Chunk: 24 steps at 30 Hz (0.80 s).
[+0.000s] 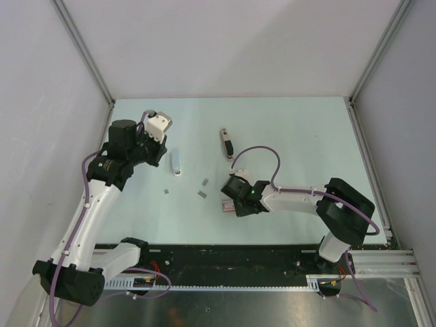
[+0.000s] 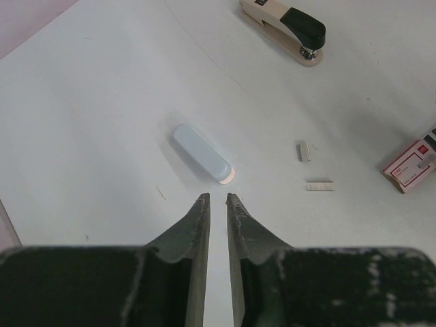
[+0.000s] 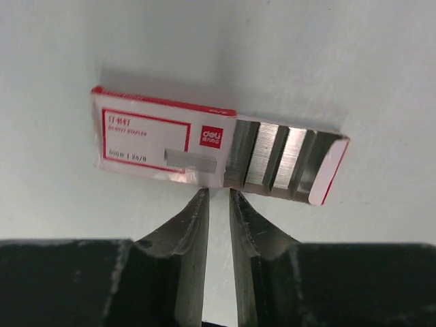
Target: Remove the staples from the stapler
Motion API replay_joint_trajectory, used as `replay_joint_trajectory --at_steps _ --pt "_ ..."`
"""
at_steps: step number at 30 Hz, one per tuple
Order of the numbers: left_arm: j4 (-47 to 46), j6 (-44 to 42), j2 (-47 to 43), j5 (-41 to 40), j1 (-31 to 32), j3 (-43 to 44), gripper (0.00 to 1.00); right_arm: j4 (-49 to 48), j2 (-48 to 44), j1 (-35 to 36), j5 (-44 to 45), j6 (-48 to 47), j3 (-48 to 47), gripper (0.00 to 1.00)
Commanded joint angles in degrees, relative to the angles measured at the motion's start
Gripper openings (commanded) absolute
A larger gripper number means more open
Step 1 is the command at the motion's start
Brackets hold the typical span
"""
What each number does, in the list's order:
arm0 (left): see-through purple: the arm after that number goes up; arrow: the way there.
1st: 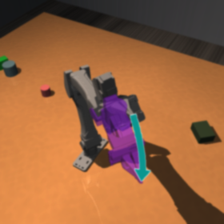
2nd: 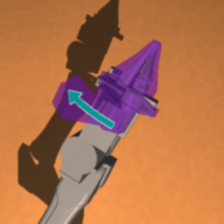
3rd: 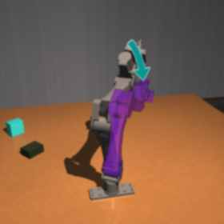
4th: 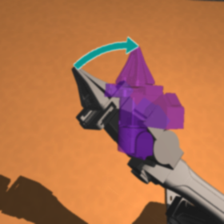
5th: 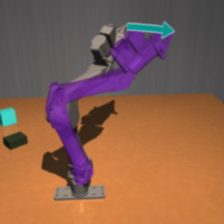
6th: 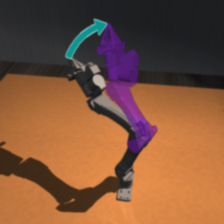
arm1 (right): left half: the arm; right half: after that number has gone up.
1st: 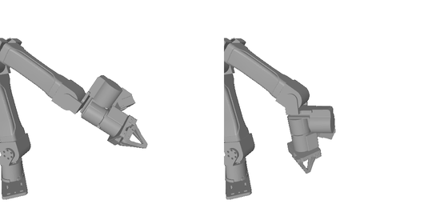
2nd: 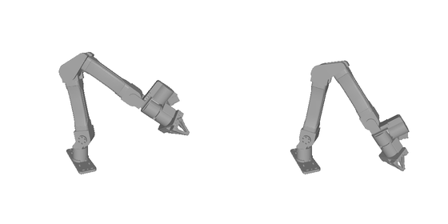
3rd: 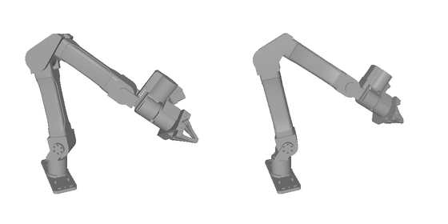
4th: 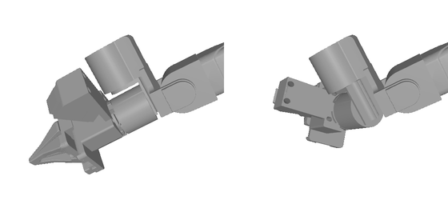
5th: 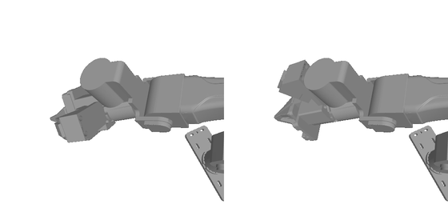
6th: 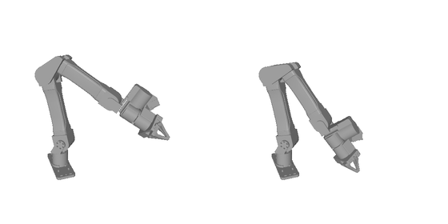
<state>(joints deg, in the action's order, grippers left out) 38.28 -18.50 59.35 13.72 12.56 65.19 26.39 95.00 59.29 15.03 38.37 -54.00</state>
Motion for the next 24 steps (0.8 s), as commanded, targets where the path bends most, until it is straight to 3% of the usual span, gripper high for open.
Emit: replay_joint_trajectory --at_steps 1,24 --pt "-0.37 -0.53 -0.71 0.74 -0.5 0.19 0.21 5.08 1.37 -1.45 3.35 -0.8 1.11 0.25" --pt "-0.33 -1.03 0.02 0.88 -1.01 -0.07 0.2 2.13 4.98 1.18 1.39 -0.56 -5.09 0.28"
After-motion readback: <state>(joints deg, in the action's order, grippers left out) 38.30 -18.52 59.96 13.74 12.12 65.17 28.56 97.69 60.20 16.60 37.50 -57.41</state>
